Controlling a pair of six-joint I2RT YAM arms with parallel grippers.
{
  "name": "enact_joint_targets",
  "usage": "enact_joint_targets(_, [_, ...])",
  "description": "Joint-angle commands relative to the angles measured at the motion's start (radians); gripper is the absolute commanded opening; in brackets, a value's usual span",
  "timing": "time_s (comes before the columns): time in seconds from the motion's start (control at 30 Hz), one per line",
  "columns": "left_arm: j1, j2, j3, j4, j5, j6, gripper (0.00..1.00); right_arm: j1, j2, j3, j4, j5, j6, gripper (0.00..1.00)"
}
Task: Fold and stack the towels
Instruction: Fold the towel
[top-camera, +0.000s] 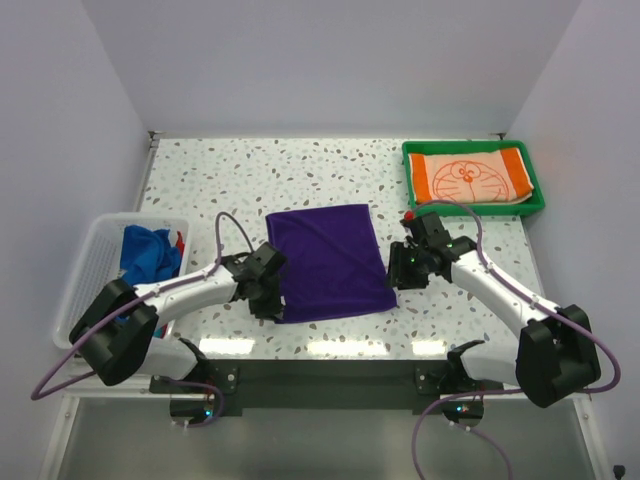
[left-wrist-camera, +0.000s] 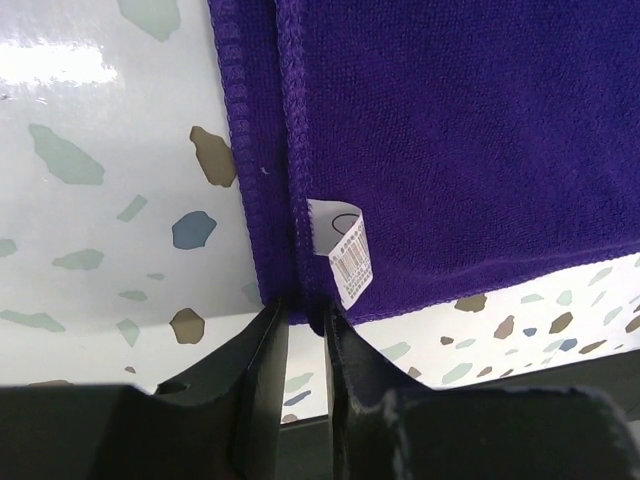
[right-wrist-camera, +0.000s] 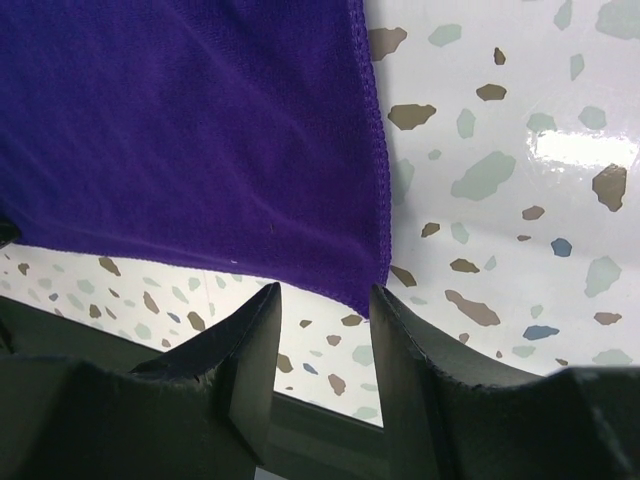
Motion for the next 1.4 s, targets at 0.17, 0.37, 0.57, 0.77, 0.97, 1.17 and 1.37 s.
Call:
enact_joint_targets(0.17, [-0.018, 0.021, 0.034, 0.039, -0.015, -0.024, 0.22, 0.005, 0.006, -0.017, 0.033, -0.025, -0.002, 0.44])
enact_joint_targets(0.37, [-0.021, 0.030, 0.045, 0.035, -0.021, -0.026, 0.10, 0.005, 0.008, -0.021, 0.038, -0.024, -0.002, 0.44])
enact_joint_targets(0.57, [-0.026, -0.034, 0.122, -0.068, -0.073, -0.027, 0.01, 0.005, 0.000, -0.005, 0.023, -0.012, -0.012, 0.44])
enact_joint_targets(0.77, [-0.029, -0.112, 0.122, -0.159, -0.087, -0.052, 0.01, 0.006, -0.005, 0.002, 0.019, -0.018, -0.019, 0.44])
enact_joint_targets(0.97, [-0.029, -0.129, 0.004, -0.116, -0.052, -0.082, 0.02, 0.005, 0.014, -0.014, 0.041, -0.044, -0.021, 0.44])
enact_joint_targets(1.17, [-0.029, -0.114, -0.070, -0.079, -0.061, -0.101, 0.03, 0.005, 0.040, -0.052, 0.073, -0.044, -0.027, 0.44])
enact_joint_targets(1.37, [-0.029, -0.111, -0.114, -0.031, -0.052, -0.124, 0.04, 0.005, 0.049, -0.074, 0.084, -0.042, -0.025, 0.42])
